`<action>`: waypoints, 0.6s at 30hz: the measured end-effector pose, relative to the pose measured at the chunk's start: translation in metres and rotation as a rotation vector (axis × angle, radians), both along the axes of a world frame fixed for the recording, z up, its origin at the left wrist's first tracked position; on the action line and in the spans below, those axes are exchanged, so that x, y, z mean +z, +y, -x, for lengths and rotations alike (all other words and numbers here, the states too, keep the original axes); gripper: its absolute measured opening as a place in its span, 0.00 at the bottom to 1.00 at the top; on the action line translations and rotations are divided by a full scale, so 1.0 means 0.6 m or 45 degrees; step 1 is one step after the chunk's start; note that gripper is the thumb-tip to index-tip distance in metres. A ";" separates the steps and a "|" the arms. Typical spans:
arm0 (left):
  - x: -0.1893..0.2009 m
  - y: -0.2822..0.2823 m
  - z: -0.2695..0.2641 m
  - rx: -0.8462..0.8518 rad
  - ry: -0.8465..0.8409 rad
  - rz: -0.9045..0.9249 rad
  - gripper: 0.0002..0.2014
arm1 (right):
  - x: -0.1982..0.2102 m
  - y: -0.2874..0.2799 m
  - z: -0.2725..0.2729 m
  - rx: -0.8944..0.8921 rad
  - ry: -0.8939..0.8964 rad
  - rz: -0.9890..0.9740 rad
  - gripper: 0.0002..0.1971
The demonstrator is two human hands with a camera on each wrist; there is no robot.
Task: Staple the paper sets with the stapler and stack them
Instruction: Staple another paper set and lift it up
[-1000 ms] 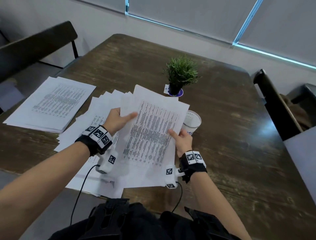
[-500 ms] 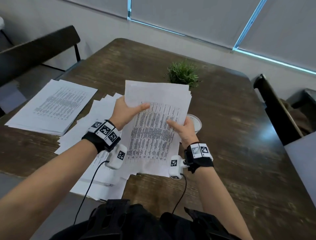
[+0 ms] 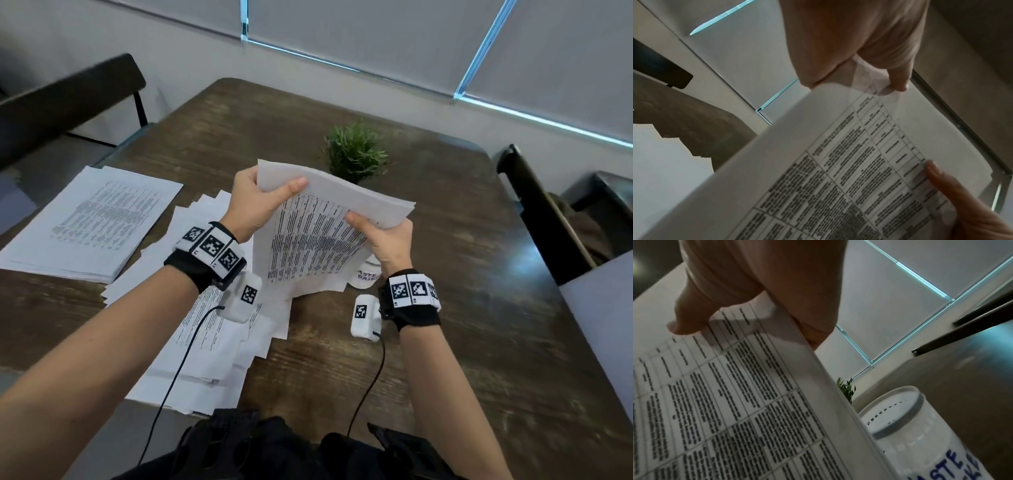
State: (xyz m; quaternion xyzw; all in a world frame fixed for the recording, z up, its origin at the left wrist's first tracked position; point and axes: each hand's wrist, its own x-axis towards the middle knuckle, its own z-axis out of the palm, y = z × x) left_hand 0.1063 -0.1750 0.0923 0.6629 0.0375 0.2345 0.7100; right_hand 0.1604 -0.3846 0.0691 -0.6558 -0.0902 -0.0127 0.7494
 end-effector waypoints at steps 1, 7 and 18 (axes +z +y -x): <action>0.001 -0.004 -0.001 -0.009 -0.003 0.005 0.06 | 0.002 0.002 0.002 -0.008 -0.007 0.011 0.14; 0.028 -0.008 0.003 0.034 -0.140 0.034 0.17 | 0.031 -0.005 0.003 -0.057 -0.119 -0.086 0.13; -0.027 -0.084 0.007 0.042 -0.011 0.194 0.14 | -0.018 -0.049 0.023 -0.129 -0.065 -0.022 0.18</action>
